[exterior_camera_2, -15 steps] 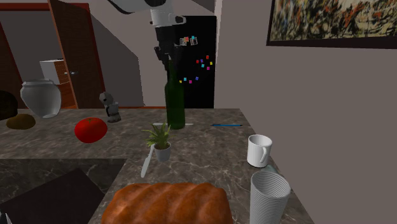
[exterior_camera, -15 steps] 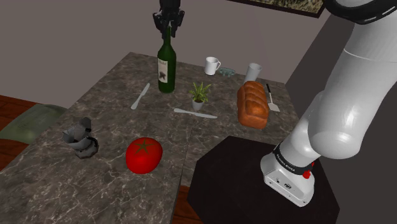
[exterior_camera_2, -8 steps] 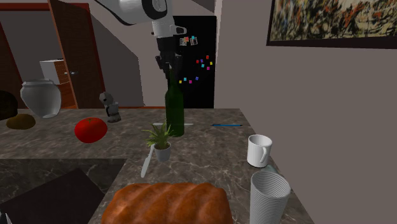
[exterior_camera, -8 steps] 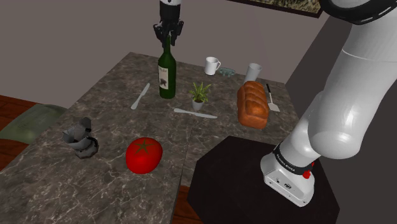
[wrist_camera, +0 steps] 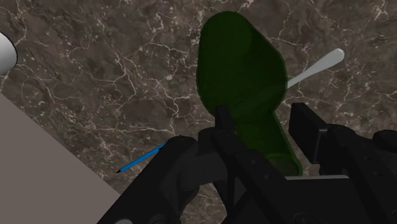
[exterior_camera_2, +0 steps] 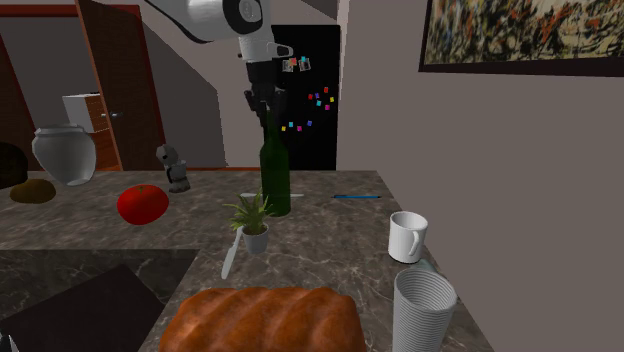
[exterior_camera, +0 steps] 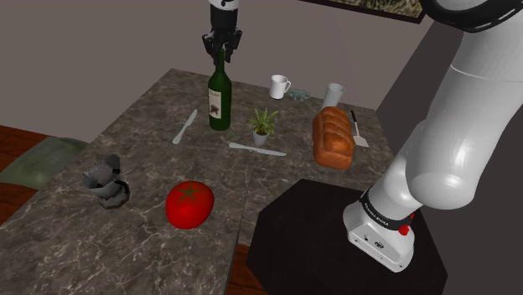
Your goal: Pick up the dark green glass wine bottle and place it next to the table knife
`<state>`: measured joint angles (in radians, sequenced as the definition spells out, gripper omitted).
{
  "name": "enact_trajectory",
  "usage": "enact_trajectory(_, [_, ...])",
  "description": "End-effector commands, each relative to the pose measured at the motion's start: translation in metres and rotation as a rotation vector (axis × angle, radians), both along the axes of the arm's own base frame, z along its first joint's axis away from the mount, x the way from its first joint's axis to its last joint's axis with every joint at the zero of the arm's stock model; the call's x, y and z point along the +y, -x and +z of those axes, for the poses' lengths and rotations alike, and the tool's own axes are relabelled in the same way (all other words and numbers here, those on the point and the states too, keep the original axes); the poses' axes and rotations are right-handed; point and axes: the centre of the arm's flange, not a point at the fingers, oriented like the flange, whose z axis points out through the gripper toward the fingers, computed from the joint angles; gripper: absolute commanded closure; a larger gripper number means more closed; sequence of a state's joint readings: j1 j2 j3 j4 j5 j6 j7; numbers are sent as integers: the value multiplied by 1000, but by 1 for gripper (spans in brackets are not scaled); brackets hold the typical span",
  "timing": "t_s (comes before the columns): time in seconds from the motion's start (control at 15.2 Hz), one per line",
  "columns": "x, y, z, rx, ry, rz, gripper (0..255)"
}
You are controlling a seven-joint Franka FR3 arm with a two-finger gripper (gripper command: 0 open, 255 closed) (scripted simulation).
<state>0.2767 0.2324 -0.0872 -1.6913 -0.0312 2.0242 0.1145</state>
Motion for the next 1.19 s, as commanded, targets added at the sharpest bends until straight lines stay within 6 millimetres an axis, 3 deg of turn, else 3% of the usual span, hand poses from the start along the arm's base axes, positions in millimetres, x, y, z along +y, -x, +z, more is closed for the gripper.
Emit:
enact_trajectory(0.0, [0,0,0,-1,0,0,0])
enact_trajectory(0.33, [0,0,0,-1,0,0,0])
enact_trajectory(0.59, [1,5,50,-1,0,0,0])
enact_trajectory(1.12, [1,5,50,-1,0,0,0])
